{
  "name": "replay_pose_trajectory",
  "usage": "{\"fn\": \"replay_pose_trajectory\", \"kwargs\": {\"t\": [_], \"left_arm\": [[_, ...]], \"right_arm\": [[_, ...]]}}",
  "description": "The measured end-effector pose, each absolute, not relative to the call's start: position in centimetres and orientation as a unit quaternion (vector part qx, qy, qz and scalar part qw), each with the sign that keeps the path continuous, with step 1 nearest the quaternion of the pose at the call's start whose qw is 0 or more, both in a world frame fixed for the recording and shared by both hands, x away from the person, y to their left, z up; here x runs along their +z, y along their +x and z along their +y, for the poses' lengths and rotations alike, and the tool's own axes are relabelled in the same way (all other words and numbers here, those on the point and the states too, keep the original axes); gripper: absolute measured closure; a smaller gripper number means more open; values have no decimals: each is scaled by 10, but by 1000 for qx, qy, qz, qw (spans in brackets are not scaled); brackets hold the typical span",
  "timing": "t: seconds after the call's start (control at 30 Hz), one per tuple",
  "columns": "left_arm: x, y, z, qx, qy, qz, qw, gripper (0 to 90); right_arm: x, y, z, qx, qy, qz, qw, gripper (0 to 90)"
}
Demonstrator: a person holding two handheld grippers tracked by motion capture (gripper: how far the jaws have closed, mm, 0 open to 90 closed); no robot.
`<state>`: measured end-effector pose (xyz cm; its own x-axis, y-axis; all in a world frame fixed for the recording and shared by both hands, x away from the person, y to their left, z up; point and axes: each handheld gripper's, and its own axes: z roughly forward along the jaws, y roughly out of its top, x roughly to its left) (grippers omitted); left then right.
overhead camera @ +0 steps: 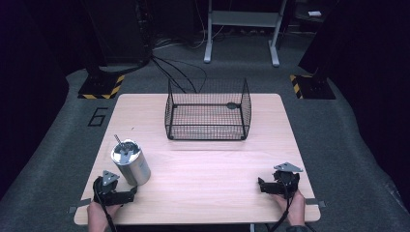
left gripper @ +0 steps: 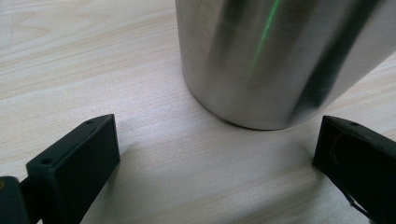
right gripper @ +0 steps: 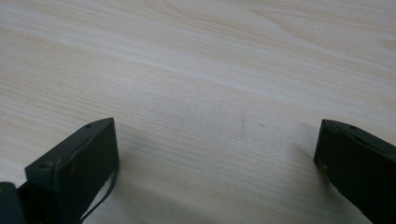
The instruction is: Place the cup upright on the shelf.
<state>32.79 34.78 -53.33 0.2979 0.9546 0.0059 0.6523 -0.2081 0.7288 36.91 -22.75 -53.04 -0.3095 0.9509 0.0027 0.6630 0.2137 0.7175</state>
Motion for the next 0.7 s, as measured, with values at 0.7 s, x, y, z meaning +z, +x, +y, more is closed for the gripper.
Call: {"fn": "replay_pose_trajectory", "kwargs": {"t": [0.7], "left_arm": [[-532,324,350,255,720,563,316,1]], "right_arm": [[-530,372,-228,316,545,741,232,0]]}}
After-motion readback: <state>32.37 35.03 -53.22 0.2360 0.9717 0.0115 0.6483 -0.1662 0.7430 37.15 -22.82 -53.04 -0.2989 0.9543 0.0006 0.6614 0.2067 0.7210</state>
